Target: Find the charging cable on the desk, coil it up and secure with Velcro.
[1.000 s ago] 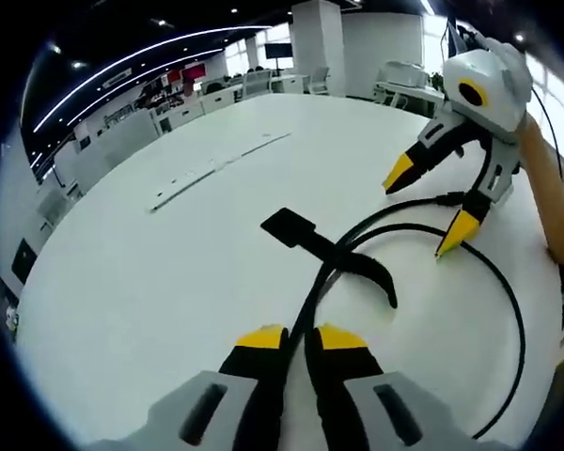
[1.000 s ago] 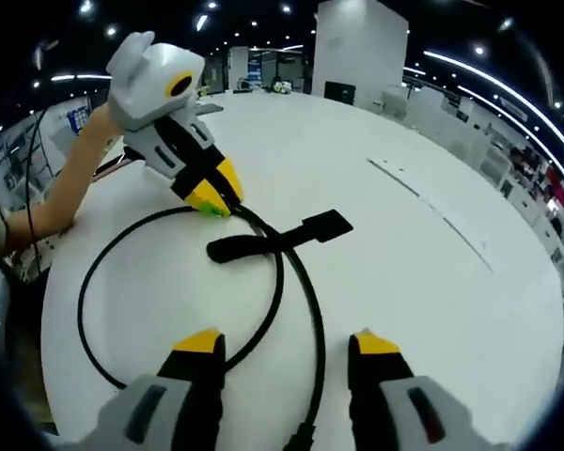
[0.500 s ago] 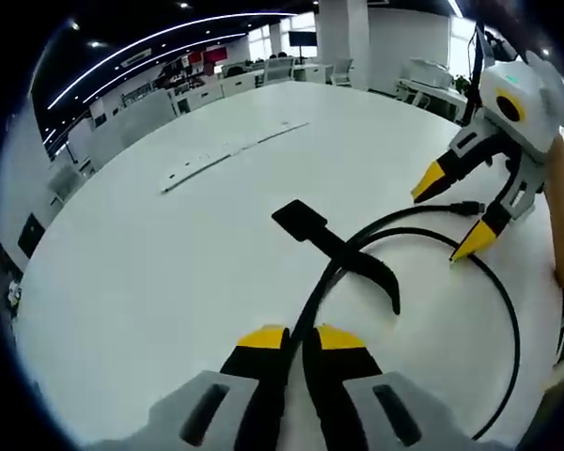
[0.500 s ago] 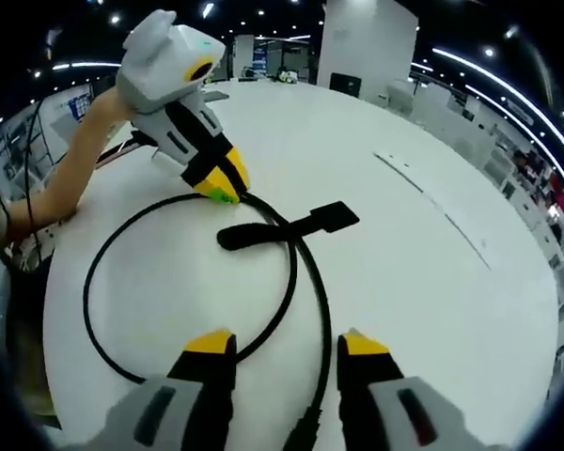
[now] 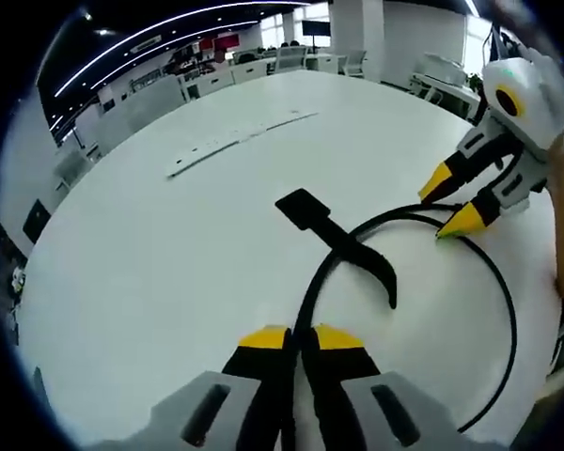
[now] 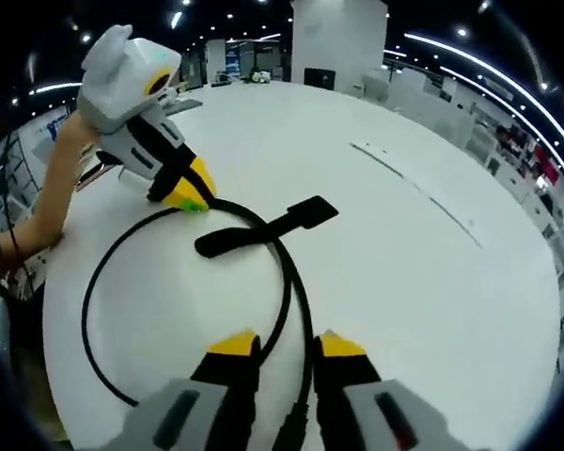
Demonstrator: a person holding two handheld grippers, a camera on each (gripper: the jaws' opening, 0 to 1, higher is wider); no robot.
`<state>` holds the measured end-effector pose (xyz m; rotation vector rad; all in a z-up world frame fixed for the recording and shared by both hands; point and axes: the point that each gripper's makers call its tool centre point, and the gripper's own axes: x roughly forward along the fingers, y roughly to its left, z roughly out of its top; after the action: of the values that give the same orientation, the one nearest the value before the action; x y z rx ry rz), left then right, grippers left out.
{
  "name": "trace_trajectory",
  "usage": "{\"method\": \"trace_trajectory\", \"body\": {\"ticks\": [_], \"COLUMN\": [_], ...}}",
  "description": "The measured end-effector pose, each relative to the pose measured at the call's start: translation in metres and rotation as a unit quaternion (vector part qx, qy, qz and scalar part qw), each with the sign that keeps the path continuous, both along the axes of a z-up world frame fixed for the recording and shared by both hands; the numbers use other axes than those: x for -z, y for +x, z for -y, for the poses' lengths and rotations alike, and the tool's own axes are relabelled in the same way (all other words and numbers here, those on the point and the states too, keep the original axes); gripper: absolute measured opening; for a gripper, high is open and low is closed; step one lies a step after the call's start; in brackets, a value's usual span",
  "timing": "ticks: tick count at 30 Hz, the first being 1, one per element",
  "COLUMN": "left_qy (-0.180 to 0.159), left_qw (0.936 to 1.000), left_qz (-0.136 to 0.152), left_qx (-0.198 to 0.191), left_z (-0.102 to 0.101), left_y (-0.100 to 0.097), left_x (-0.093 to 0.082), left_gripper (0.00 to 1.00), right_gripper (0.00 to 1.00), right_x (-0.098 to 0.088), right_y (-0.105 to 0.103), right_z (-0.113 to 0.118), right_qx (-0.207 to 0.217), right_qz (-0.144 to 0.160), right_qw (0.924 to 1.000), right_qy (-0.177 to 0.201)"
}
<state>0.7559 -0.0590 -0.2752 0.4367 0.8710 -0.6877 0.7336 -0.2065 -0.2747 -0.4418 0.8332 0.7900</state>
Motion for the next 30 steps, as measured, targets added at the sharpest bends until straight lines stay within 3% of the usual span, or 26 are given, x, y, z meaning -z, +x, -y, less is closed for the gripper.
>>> {"method": "trace_trajectory", "body": {"ticks": [5,25,28,30], "left_qy": [0.014,0.068,0.067,0.065], "left_qw": [0.9994,0.9968,0.9967,0.9968], "left_qz": [-0.008,-0.024,-0.025,-0.027], "left_qx": [-0.029,-0.036,-0.037,-0.038], "left_z": [-0.003,-0.018,-0.019,-0.019], "left_y": [0.001,-0.016,-0.013,-0.013], "left_x": [0.001,0.003,0.004,0.004], "left_gripper": [0.09,0.08,0.08,0.08], "right_gripper": [0.12,0.08,0.09,0.11], "right_x": [0.000,0.004,0.002,0.001], "right_y": [0.011,0.025,0.024,0.021], "right_z": [-0.003,-0.023,-0.024,-0.023], "right_qx": [0.007,0.028,-0.008,-0.013], "right_qz": [0.022,0.072,0.093,0.090], "right_qw": [0.9996,0.9966,0.9946,0.9948], "right_qy": [-0.016,-0.031,-0.045,-0.046]}}
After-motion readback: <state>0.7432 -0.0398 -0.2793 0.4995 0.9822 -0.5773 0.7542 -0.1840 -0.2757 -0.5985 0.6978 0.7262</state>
